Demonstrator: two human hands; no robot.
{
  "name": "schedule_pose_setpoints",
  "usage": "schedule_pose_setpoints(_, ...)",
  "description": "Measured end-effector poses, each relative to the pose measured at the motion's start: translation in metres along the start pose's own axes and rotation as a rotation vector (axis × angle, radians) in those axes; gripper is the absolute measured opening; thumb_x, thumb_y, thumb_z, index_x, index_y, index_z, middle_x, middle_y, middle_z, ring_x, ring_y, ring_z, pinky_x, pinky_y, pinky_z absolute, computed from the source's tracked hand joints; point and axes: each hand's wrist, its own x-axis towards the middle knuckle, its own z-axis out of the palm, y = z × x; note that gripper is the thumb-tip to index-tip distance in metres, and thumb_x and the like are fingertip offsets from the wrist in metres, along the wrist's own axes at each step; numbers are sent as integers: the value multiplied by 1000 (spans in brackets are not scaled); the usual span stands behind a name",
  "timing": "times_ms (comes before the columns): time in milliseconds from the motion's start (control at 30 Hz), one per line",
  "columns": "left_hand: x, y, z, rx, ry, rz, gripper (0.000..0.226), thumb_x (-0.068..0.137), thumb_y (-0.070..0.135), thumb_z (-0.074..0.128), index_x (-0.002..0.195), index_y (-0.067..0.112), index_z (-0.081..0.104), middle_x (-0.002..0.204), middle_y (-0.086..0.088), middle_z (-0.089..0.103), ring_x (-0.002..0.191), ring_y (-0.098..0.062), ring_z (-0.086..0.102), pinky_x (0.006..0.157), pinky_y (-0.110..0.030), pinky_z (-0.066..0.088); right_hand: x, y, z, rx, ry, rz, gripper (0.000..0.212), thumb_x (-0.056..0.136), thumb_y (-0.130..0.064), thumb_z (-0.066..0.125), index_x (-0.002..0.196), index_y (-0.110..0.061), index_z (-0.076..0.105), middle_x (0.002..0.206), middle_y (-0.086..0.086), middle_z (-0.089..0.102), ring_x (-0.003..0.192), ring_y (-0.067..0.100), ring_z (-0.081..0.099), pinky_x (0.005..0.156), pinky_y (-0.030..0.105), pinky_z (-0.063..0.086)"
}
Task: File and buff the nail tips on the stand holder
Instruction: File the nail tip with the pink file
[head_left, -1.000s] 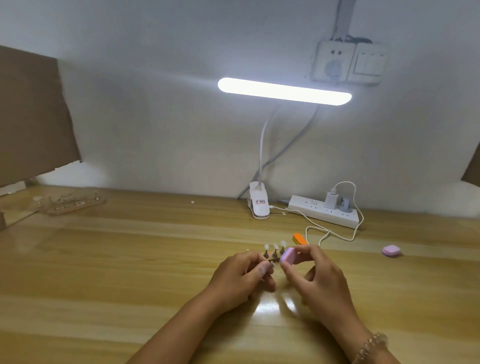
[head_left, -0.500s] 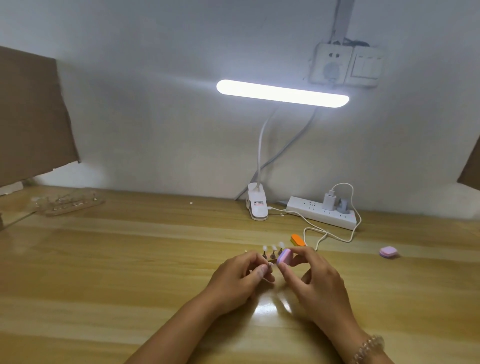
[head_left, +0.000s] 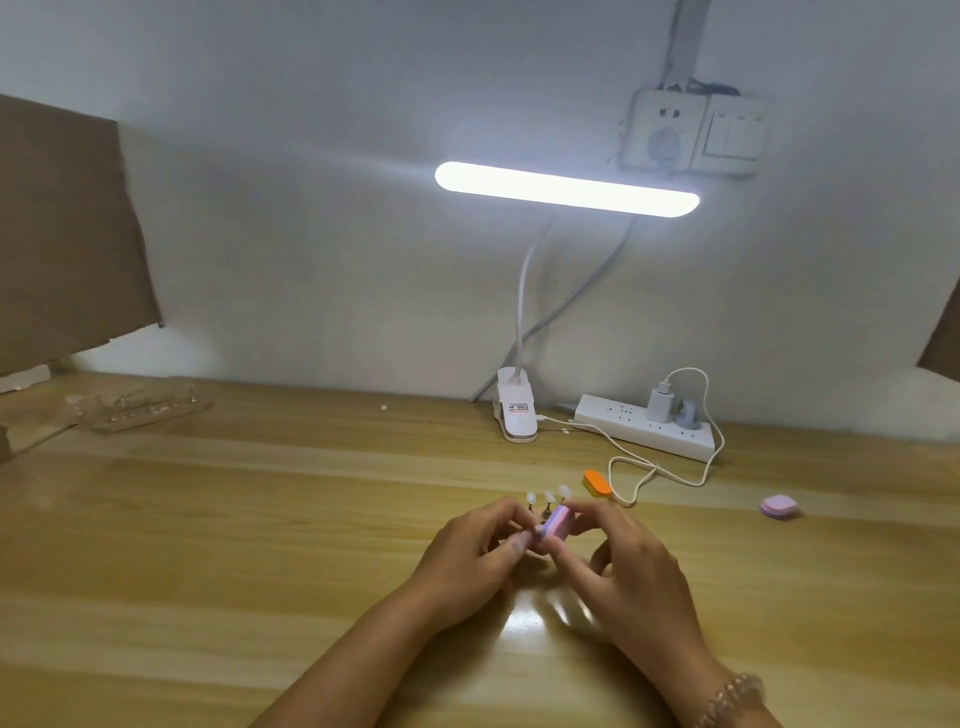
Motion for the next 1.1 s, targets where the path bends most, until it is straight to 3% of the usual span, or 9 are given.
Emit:
schedule_pose_setpoints(167, 1, -3, 1, 26, 0, 10, 11, 91, 23, 57, 93, 28, 67, 90, 7, 73, 70, -26, 64, 68, -42, 52, -3, -2, 1, 9, -37, -40, 31, 77, -64, 60, 98, -41, 59, 92, -26, 60, 62, 1, 60, 58, 25, 49)
schedule_pose_setpoints(300, 1, -4, 2, 60, 4, 39, 10, 88, 27, 61, 88, 36, 67, 88, 18, 71, 56, -1, 52, 61, -27, 45, 0, 3, 2, 30, 16, 21, 30, 77, -66, 56, 91, -40, 60, 89, -25, 62, 67, 3, 60, 60, 27, 48)
schedule_pose_setpoints(400, 2, -2, 2, 47, 17, 37, 10, 82, 30, 60, 85, 36, 68, 86, 18, 70, 56, -1, 50, 60, -26, 44, -2, -1, 3, 23, -20, -12, 31, 75, -68, 57, 90, -41, 58, 90, -24, 62, 64, 5, 59, 57, 24, 48)
schedule_pose_setpoints(533, 1, -2, 3, 42, 21, 56, 7, 91, 27, 63, 88, 30, 68, 84, 18, 69, 57, 0, 52, 61, -31, 47, 3, 4, 0, 85, 30, 85, 27, 74, -64, 61, 87, -40, 61, 85, -25, 64, 70, 2, 59, 61, 28, 46)
schedule_pose_setpoints(667, 0, 2, 2, 2, 15, 37, 11, 91, 29, 54, 90, 28, 65, 86, 12, 71, 69, -16, 61, 68, -50, 51, -6, -6, 0, 48, -24, -13, 29, 76, -65, 56, 94, -42, 58, 95, -28, 62, 63, 3, 60, 60, 25, 49)
schedule_pose_setpoints(733, 0, 2, 2, 4, 8, 37, 12, 92, 27, 53, 89, 32, 63, 87, 12, 72, 71, -17, 64, 69, -49, 51, -5, -7, -1, 29, -38, -24, 27, 77, -59, 60, 97, -41, 58, 95, -27, 62, 63, 0, 58, 61, 26, 50)
schedule_pose_setpoints(833, -2, 2, 2, 24, 4, 39, 18, 96, 21, 55, 88, 35, 63, 85, 17, 71, 63, 1, 61, 64, -40, 52, 0, -4, -2, 51, 13, 40, 21, 79, -50, 69, 95, -40, 59, 91, -26, 63, 64, 2, 59, 62, 29, 49)
schedule_pose_setpoints(967, -1, 1, 1, 53, -16, 20, 14, 92, 27, 52, 93, 31, 65, 90, 13, 72, 74, -15, 65, 70, -47, 54, -5, -7, 0, 8, -28, -32, 27, 76, -56, 65, 97, -40, 60, 94, -28, 62, 61, -5, 54, 58, 22, 47)
schedule_pose_setpoints(1100, -2, 0, 3, -18, -8, 8, 14, 100, 15, 54, 95, 22, 65, 95, 8, 74, 84, -4, 72, 62, -25, 48, 4, 3, -3, 87, 92, 115, 20, 79, -41, 76, 89, -39, 58, 88, -26, 64, 63, 5, 59, 61, 28, 48)
